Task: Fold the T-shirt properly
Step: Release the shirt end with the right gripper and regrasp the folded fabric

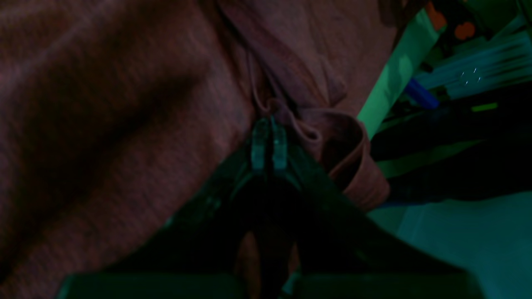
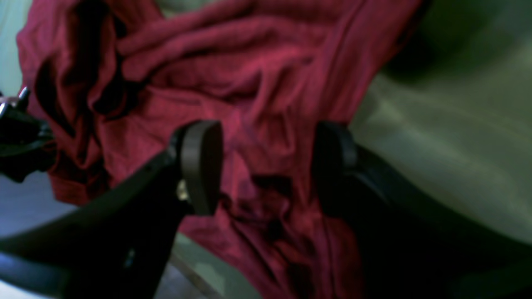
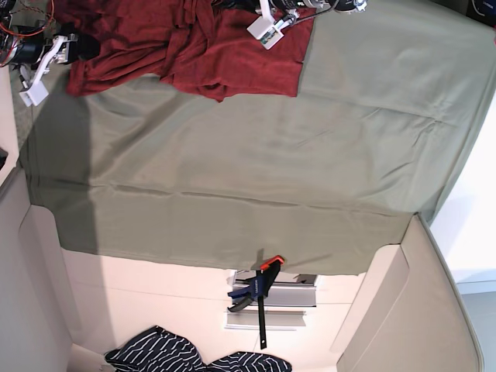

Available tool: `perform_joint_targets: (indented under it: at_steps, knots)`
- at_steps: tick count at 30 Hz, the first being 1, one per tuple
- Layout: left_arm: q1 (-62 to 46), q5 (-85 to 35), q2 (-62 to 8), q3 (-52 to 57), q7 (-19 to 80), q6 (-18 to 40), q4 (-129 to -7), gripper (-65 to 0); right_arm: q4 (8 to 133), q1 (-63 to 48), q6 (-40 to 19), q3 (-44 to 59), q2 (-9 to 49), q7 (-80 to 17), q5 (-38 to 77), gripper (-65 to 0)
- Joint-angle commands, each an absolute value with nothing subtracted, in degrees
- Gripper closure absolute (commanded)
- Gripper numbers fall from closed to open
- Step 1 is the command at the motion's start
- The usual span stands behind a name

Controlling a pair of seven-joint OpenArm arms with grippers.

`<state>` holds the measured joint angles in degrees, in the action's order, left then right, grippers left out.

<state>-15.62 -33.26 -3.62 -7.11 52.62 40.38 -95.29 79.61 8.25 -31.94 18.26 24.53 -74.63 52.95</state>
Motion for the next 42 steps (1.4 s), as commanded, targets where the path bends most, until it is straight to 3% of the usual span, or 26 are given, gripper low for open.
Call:
perform_joint_targets:
  at_steps: [1,18,42]
  knots:
    - [-15.4,-31.8,-3.5,-7.1,52.9,40.0,-95.7,0.0,80.6,9.3,-31.7,19.0,25.9,-73.8,54.1,-34.9]
    - [-15.4,-31.9,-3.5,-7.1,52.9,40.0,-95.7,0.0,80.4,3.1,-30.2,20.4,25.8,-70.7,48.4,-34.9]
    - [-15.4,-31.9,-3.5,-7.1,52.5,40.0,-95.7,0.0,80.4,3.2,-31.5,20.3,25.5,-73.2,57.5,-34.9]
